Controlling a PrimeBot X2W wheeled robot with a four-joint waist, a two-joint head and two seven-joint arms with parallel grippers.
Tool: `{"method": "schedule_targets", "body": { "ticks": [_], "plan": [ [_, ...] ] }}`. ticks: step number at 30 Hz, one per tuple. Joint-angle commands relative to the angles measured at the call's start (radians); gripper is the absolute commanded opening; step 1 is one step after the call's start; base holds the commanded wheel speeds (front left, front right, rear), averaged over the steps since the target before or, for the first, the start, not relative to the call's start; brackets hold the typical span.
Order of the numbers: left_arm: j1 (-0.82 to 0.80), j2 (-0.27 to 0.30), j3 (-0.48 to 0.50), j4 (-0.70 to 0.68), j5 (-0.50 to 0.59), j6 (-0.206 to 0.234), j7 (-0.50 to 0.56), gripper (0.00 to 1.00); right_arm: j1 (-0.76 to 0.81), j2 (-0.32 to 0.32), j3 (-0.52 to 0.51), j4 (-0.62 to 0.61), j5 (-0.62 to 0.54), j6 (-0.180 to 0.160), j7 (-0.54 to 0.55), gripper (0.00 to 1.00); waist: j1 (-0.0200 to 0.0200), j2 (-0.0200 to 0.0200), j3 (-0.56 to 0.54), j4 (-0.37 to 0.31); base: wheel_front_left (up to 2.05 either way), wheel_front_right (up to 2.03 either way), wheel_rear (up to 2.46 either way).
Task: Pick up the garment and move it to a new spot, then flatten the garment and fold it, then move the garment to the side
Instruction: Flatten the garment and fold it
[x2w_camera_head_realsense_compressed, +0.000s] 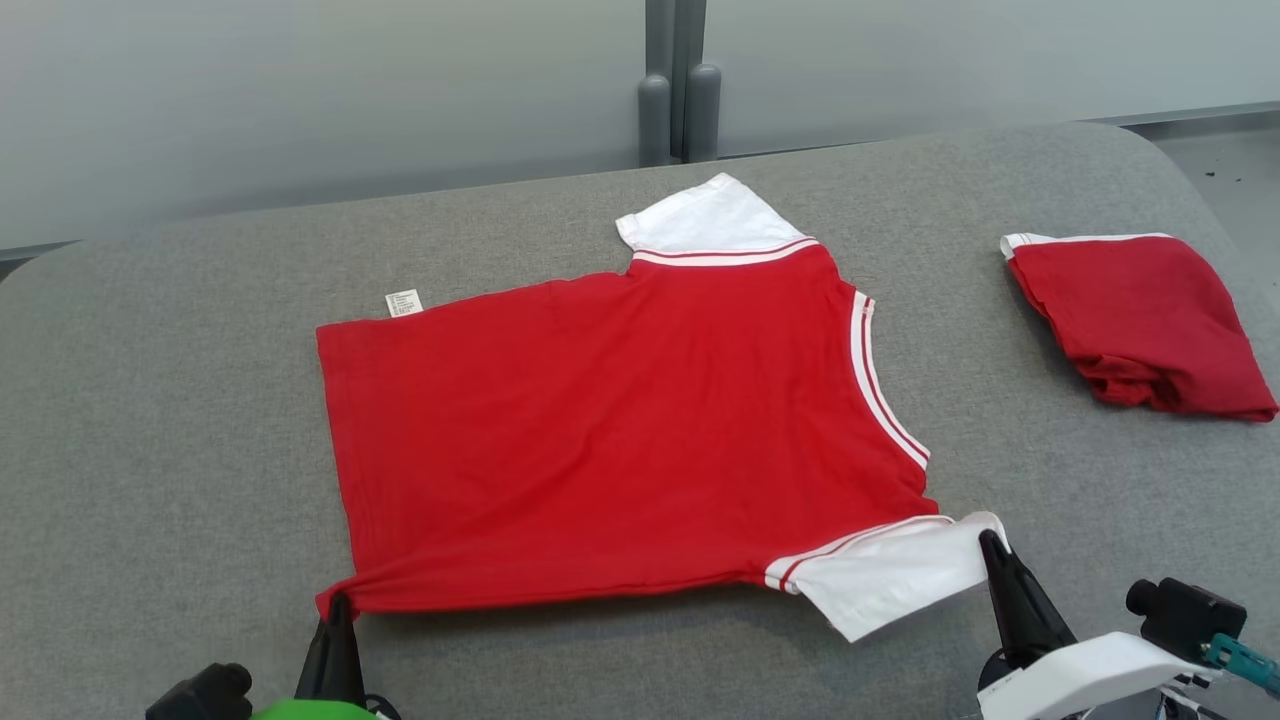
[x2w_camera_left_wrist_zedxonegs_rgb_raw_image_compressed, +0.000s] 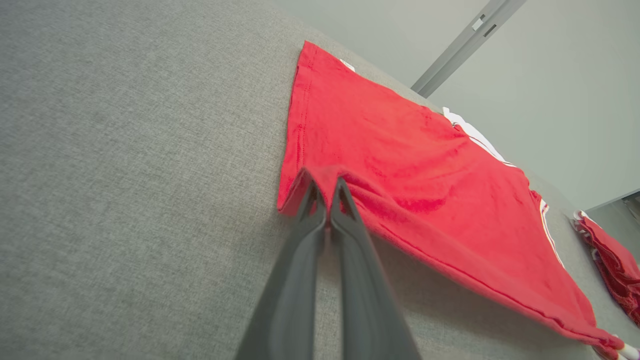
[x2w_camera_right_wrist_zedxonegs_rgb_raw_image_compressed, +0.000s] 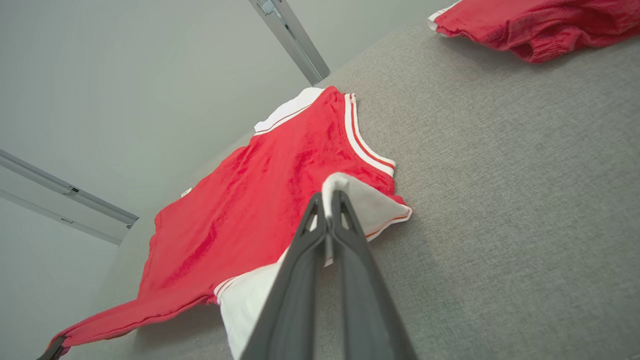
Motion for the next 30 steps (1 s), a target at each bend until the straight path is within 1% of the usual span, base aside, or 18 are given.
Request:
{"method": "schedule_targets", "body": {
  "ticks": [1,5,11,19,25,27,30],
  "plan": [
    [-0.034,0.001,0.0,0.028,-0.006,-0.009,0.003,0.0,-0.026,-0.002,-0.005,0.024,-0.019,0.001,-0.011,0.0,0.0001,0.0,-0.007,0.006,0.0,0.0,0.0],
    [-0.097,-0.009,-0.007,0.108,-0.019,-0.022,0.012,0.0,-0.081,-0.001,-0.007,0.09,-0.035,0.001,-0.023,0.0,0.0001,0.0,-0.016,0.016,0.0,0.0,0.0],
    [-0.213,-0.016,-0.026,0.245,-0.007,-0.044,0.017,0.0,-0.191,0.001,-0.017,0.203,-0.076,0.001,-0.048,0.0,0.0001,0.0,-0.01,0.03,0.0,0.0,0.0],
    [-0.39,-0.02,-0.047,0.412,0.013,-0.077,0.008,0.0,-0.398,0.001,-0.031,0.382,-0.098,0.001,-0.047,0.0,0.0001,0.0,0.071,0.035,0.0,0.0,0.0],
    [-0.504,-0.026,-0.055,0.521,0.025,-0.093,-0.004,0.0,-0.573,0.0,-0.008,0.543,-0.151,0.001,-0.034,0.0,0.0001,0.0,0.14,0.04,0.0,0.0,0.0],
    [-0.534,-0.027,-0.069,0.551,0.046,-0.095,-0.008,0.0,-0.627,0.001,-0.005,0.602,-0.162,0.001,-0.032,0.0,0.0001,0.0,0.159,0.044,0.0,0.0,0.0],
    [-0.571,-0.033,-0.073,0.587,0.048,-0.101,-0.015,0.0,-0.695,-0.007,0.002,0.693,-0.198,0.001,-0.048,0.0,0.0001,0.0,0.182,0.053,0.0,0.0,0.0]
  ]
}}
